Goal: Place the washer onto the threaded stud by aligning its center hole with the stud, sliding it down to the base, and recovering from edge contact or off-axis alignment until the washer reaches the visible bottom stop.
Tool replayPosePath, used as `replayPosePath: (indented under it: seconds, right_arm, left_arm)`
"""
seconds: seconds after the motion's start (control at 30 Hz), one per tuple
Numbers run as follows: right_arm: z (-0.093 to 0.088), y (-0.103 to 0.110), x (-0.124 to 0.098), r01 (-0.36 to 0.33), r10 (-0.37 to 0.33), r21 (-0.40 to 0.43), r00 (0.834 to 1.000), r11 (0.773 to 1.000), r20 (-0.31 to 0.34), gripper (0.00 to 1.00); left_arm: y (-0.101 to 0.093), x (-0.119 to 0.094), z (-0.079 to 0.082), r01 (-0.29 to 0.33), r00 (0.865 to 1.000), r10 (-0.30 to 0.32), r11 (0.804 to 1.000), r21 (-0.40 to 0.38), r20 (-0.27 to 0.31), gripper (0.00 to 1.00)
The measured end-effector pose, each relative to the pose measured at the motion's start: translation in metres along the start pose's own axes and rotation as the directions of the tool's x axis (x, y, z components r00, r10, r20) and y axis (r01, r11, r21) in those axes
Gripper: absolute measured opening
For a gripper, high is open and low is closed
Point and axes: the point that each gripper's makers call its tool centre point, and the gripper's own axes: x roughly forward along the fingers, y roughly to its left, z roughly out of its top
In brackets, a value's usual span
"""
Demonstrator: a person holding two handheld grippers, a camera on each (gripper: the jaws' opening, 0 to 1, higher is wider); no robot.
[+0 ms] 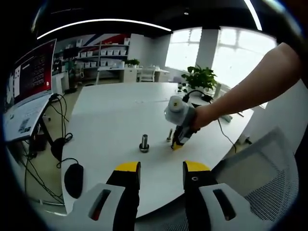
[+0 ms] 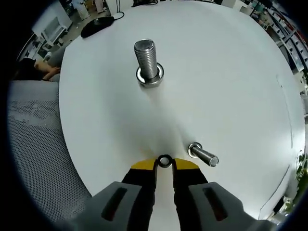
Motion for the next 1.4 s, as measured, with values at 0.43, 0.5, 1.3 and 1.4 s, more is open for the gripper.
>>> replayPosePath:
  seconds: [0.43,0.5,1.3,1.4]
  right_arm:
    - [-0.002,0.002,-0.001,0.021,-0.022,0.016,0.997,1.0,0.076,0.13]
    - [-0.002,0.001,-0.003,0.017,-0.02,0.038,0.995,0.999,0.099,0.13]
    - [0.011,-0.032,-0.057,0.034,-0.05,0.083,0.979,0.996,0.199,0.14]
    - [0.016,-0.039,-0.056,0.051,-0.061,0.052,0.976,0.997,0.208,0.14]
  left_arm:
    - [0.001,0.0,0.0,-0.003,1.0,0.003,1.0,-0.006,0.003,0.33]
    - [0.001,-0.001,0.0,-0.004,1.0,0.004,1.0,-0.004,0.0,0.33]
    - [0.003,0.0,0.0,-0.006,1.0,0.006,1.0,-0.007,0.003,0.33]
    - [0.003,0.0,0.0,-0.006,1.0,0.006,1.0,-0.009,0.003,0.33]
